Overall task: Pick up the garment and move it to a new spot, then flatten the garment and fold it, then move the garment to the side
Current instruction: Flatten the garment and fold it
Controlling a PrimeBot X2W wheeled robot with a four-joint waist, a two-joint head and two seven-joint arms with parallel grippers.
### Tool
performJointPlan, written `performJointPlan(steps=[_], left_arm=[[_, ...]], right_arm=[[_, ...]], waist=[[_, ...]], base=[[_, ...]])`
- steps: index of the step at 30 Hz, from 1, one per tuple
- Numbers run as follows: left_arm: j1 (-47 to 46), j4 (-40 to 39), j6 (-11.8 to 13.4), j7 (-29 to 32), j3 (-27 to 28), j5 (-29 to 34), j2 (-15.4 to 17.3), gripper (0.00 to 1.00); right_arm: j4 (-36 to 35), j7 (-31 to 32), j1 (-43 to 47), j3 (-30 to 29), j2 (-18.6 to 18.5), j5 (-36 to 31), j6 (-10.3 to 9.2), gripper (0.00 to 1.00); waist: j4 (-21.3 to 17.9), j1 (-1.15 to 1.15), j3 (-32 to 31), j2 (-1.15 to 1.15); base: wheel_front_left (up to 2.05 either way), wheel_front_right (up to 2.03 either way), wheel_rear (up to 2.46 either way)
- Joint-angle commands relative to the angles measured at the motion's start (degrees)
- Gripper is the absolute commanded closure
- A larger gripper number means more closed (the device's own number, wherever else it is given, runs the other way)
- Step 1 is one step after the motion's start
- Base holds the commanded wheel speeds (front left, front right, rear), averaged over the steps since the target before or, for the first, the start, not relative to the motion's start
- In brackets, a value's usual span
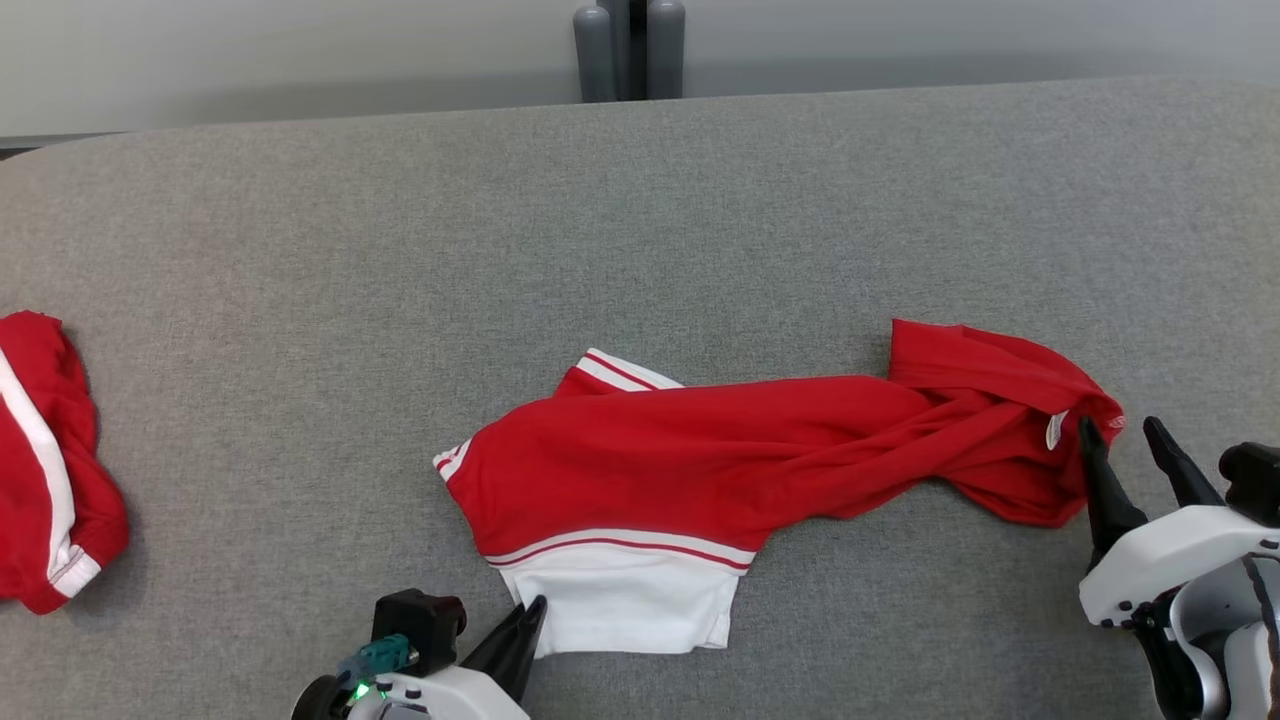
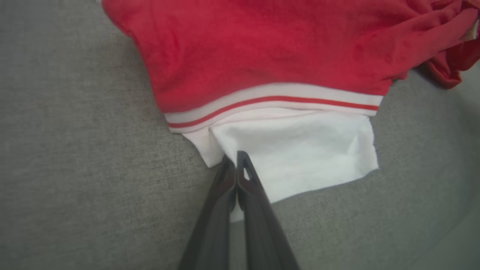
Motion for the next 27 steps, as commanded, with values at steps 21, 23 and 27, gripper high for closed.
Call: performJointPlan(steps=[21,23,27], left_arm=[[-12.71,-9.05,2.38,-12.54,12.99,4.42,5.71,1.0],[-14.46,-11.27,3.22,-12.67,14.21,5.45,7.01,1.0],[-18.79,-15.1,3.75,-12.19,16.23,6.95,8.93,1.0]], right_arm=[[-13.51,8.64,-2.82,-1.04,-1.11,38.29,-0.01,1.0],[-15.33,10.05,-4.11,-2.19,-0.89,43.26,-0.01,1.0],[-17.9,11.8,-6.73,-4.35,-0.34,51.22,-0.01,1.0]], waist=[[-1.35,0.0,-3.18,0.0],[-1.47,0.0,-3.77,0.0],[-1.47,0.0,-5.03,0.0]], base=[[0.0,0.0,0.0],[0.0,0.0,0.0],[0.0,0.0,0.0]])
